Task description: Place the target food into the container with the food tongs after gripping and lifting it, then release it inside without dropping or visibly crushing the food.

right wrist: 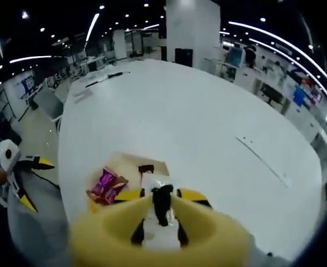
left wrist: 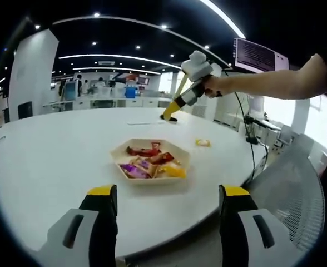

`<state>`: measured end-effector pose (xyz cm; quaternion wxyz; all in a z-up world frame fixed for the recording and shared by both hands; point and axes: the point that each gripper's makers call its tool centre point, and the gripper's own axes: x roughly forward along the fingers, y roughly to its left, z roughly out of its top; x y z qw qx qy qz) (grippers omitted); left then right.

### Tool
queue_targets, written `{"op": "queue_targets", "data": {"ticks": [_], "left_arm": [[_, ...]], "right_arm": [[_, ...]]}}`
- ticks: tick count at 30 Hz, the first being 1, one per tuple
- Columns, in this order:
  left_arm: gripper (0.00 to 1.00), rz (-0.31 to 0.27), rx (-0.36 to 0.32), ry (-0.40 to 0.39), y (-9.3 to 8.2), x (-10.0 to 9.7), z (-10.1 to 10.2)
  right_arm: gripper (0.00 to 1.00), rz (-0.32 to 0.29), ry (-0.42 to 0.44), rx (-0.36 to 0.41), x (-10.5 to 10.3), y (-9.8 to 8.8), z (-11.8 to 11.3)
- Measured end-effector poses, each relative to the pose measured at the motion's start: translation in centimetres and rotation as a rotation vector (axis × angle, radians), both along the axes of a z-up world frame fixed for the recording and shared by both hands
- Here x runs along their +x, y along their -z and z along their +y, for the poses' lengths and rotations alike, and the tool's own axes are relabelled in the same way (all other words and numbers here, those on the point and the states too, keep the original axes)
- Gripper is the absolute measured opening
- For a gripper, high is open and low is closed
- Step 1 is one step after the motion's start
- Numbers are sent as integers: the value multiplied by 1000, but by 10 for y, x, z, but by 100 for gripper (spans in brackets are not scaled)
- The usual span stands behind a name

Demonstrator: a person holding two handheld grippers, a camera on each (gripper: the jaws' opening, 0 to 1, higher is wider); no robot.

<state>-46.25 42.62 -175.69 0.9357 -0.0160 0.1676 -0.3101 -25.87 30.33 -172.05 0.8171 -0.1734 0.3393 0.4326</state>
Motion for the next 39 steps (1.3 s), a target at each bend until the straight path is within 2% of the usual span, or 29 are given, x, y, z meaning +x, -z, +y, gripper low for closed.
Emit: {"op": "queue_targets", "data": {"ticks": [9, 13, 15, 17, 19, 25, 32, 35, 39], "left_arm": [[71, -5, -5, -2, -1, 1, 0], [70, -6, -7, -3, -1, 1, 0], [69, -2, -8, 0, -1, 0, 0], [69, -4, -8, -2, -1, 0, 0], [69, -4, -8, -4, -1, 0, 0], [69, -4, -9, -4, -1, 0, 0], [69, -1, -5, -3, 0, 0, 0], [68, 3, -3, -4, 0, 0, 0], [69, 8, 2, -2, 1, 0, 0]], "right_arm": [[22, -6, -94, -14, -13, -6, 40], [24, 19, -140, -21, -23, -5, 53], [29, 92, -135, 17, -30, -6, 60], [28, 31, -138, 7, -23, -9, 59], [28, 37, -143, -1, -24, -9, 57], [28, 21, -127, -9, -22, -11, 41], [28, 17, -80, -15, -19, -10, 8], [29, 7, -50, -16, -16, -9, -15], [29, 21, 12, -27, -13, 1, -56]]}}
